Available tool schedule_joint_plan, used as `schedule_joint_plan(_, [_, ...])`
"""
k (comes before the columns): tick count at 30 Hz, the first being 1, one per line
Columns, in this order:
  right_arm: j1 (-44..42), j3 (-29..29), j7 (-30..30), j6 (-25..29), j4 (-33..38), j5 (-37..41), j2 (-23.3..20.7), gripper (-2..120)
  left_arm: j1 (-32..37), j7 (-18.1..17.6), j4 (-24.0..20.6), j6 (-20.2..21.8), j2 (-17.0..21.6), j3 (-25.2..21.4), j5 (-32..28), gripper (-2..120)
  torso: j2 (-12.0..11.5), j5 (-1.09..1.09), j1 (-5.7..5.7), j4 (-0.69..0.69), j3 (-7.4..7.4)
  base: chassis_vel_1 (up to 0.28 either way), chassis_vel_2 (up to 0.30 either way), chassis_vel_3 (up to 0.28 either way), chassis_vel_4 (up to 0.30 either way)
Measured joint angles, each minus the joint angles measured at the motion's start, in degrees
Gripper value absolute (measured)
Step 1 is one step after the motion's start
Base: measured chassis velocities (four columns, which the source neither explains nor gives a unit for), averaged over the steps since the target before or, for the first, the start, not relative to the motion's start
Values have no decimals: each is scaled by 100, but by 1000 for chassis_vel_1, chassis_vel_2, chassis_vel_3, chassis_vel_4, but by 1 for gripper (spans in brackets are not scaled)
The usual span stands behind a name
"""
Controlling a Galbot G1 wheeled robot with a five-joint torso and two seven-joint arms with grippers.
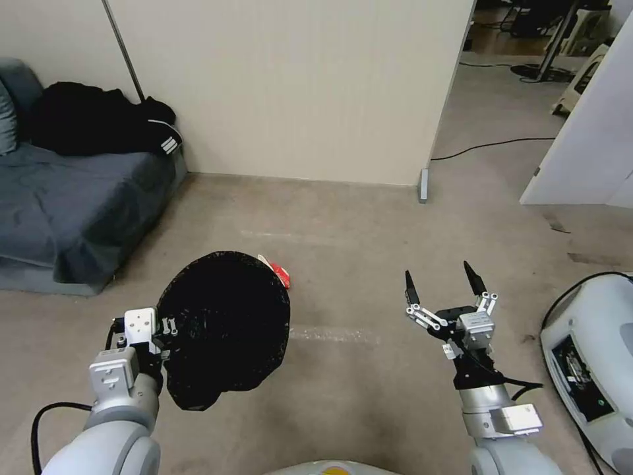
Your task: Pick up the trash bin, then pick up the garbage from the floor and place it into the trash bin.
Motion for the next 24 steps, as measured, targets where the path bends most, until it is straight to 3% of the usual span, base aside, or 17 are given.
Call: schedule_joint_plan(24, [-22,24,-46,20,53,-15,-19,100,-53,32,28,-45,18,-66,4,1,0,0,0,0,0,-83,78,76,-75])
